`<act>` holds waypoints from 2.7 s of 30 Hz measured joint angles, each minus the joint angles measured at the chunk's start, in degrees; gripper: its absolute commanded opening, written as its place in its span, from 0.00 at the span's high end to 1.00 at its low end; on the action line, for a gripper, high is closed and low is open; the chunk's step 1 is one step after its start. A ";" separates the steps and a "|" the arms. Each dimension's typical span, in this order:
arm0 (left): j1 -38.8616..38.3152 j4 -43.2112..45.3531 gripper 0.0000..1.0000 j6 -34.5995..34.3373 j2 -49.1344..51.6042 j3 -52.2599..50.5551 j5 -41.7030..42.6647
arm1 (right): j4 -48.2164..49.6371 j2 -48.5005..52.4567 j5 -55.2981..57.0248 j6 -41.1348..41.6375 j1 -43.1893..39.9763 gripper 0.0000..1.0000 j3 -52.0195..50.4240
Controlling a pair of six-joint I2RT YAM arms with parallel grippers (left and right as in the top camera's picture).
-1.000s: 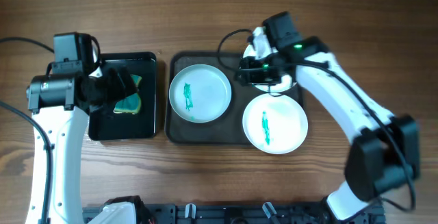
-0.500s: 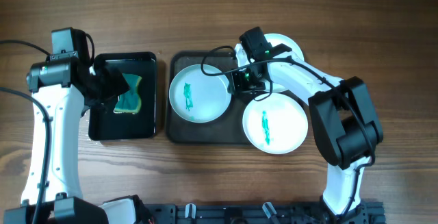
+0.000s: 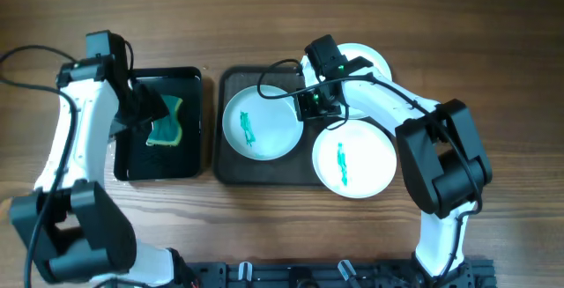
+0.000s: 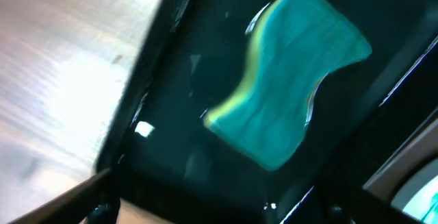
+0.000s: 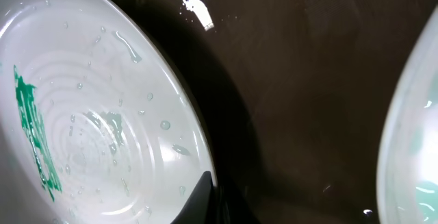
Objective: Clean dirty plates on tray and stack at the side
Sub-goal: 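Grasp the green sponge with the left gripper and lift it, then scrub the left plate with the sponge while right gripper holds its rim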
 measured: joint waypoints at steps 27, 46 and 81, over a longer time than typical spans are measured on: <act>0.02 -2.51 0.96 16.81 13.64 9.27 10.99 | -1.09 0.00 0.11 0.02 0.00 0.96 0.20; -28.30 8.83 0.96 -16.57 13.86 5.53 15.06 | -2.19 0.00 -0.24 6.56 0.00 0.96 0.20; -29.79 17.05 0.96 -6.84 20.81 5.55 19.43 | -2.64 0.11 -0.37 7.80 -0.76 0.96 0.31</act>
